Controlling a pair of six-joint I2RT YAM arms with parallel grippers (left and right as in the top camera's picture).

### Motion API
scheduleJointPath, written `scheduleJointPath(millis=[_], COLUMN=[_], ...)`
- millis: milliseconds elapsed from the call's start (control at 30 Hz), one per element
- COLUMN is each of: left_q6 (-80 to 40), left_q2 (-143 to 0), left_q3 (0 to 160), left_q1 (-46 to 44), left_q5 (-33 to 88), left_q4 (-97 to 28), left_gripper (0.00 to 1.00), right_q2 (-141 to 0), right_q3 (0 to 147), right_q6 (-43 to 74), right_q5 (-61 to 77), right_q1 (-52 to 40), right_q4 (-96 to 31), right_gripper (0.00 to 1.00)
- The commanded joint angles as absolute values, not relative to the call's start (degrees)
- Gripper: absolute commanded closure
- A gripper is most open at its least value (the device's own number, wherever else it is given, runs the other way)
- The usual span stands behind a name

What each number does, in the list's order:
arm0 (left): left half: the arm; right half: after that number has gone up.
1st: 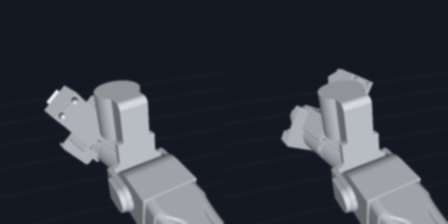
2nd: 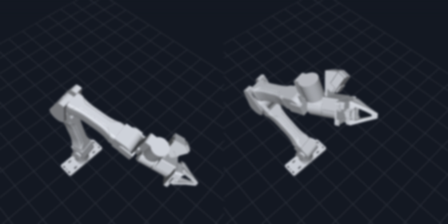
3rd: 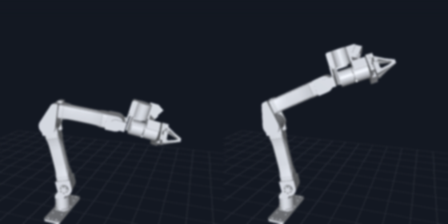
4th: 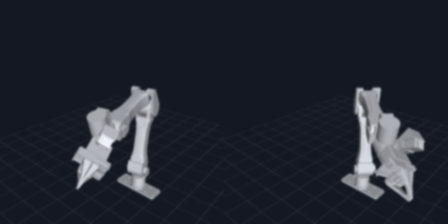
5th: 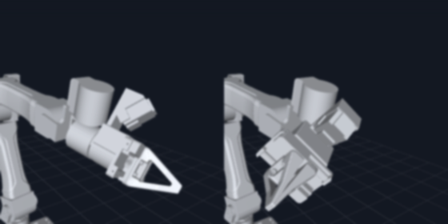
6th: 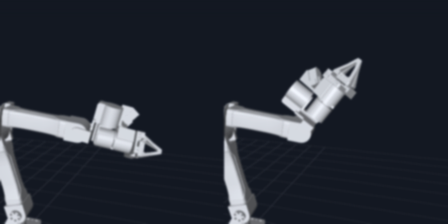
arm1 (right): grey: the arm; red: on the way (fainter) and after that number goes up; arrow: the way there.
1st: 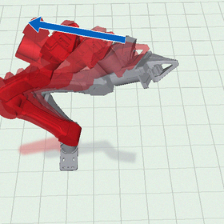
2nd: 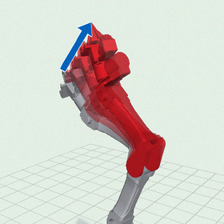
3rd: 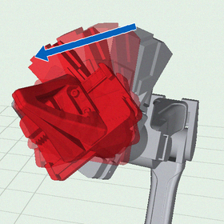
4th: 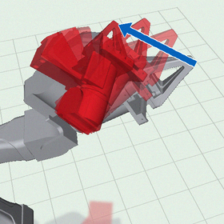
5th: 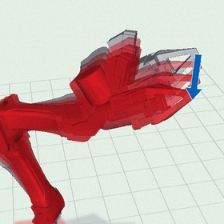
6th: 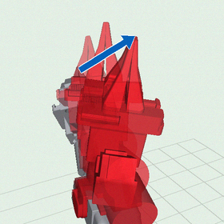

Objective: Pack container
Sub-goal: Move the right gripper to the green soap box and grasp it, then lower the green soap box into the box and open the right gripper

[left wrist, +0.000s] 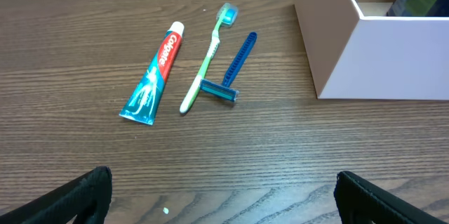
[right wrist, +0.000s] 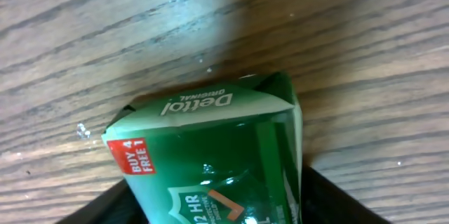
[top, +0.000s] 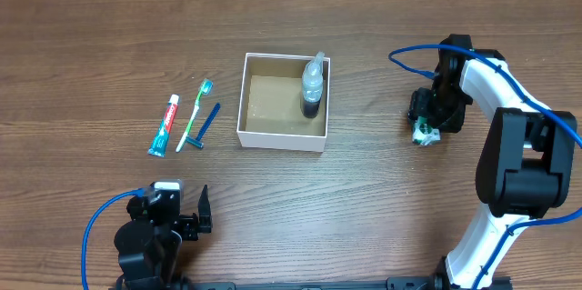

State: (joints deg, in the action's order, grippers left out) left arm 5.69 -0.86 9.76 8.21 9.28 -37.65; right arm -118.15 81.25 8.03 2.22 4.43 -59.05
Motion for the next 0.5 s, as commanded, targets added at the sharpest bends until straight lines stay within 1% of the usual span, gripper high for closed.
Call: scheduleJointPath(millis=[0,33,133,267,333,400,467], left_q6=[4.49,4.49,4.49,4.49,4.49,4.49,4.49], left_q2=[-0.21,-0.21,-0.21,-0.21,-0.21,-0.21,-0.21], left_q3=[9.17,9.17,9.17,9.17,9.17,9.17,9.17], left_q1=[7.84,7.84,7.84,7.84,7.84,7.84,7.84], left_q5=[10.09,10.09,10.09,10.09,10.09,10.09,10.09], left_q4=[-37.43,-37.43,-37.43,-37.43,-37.43,-37.43,-37.43], left_gripper=[0.0,0.0,0.0,0.0,0.0,0.0,0.0], right_q2=[-119.33,-118.69,-114.19,-101.49,-95.24,-89.19,-87.48], right_q3=[81.1,81.12,81.12,81.12,81.12,81.12,81.12], right_q6=[10.92,10.92,10.87,10.46,10.48,10.5,10.46], right_q5=[3.68,4.6,7.9,10.5,10.61,10.59,10.31], right_q1=[4.19,4.19,3.79,-0.82,-5.1,-12.29,-19.09], right_q4=[-60.34,-60.95,-63.07,-64.49,-64.6,-62.85,-60.1], right_gripper=[0.46,0.48,0.49,0.51,0.52,0.54,0.54])
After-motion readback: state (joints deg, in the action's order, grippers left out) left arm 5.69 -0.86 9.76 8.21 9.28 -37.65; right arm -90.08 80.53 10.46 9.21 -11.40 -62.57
